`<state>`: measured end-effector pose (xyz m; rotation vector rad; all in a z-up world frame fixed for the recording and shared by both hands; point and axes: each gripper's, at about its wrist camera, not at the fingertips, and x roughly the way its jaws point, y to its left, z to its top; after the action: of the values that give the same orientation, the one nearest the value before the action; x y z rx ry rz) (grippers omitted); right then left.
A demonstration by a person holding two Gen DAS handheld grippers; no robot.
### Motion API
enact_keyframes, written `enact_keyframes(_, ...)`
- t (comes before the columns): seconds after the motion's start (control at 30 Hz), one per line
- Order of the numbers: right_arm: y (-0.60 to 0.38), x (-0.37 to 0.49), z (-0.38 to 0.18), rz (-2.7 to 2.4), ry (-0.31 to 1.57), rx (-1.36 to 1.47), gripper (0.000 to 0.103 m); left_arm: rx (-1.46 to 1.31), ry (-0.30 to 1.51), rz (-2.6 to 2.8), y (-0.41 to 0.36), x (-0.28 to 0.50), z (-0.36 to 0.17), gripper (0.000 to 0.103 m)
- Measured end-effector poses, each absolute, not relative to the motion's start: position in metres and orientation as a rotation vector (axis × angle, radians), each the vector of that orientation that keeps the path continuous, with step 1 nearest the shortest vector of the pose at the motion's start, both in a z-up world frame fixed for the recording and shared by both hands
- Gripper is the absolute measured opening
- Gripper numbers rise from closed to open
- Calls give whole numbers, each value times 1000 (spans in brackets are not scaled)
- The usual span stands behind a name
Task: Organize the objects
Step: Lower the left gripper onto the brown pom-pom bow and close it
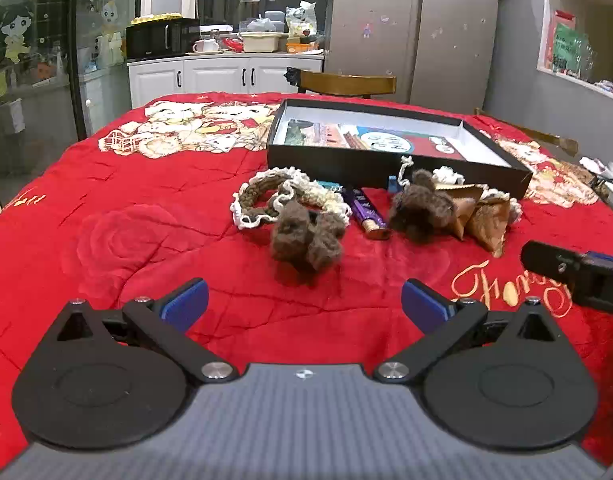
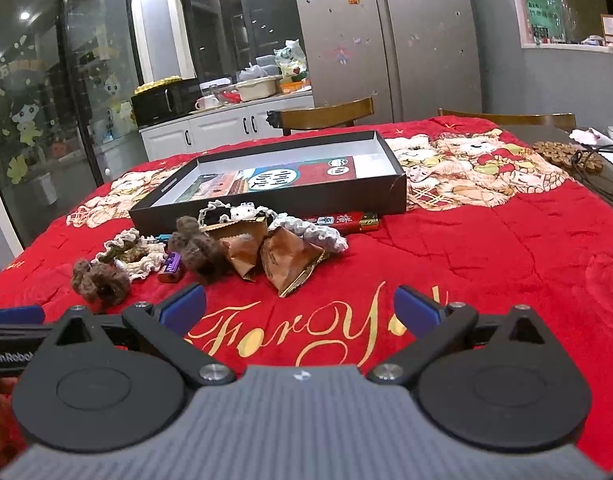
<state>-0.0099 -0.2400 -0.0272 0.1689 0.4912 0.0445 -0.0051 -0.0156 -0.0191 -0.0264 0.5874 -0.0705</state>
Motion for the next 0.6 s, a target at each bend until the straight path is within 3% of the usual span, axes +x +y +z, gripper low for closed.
enact_keyframes(0.6,-240,-7,-29,40,507,169,103,10,690,-46,-19,11,-33,103)
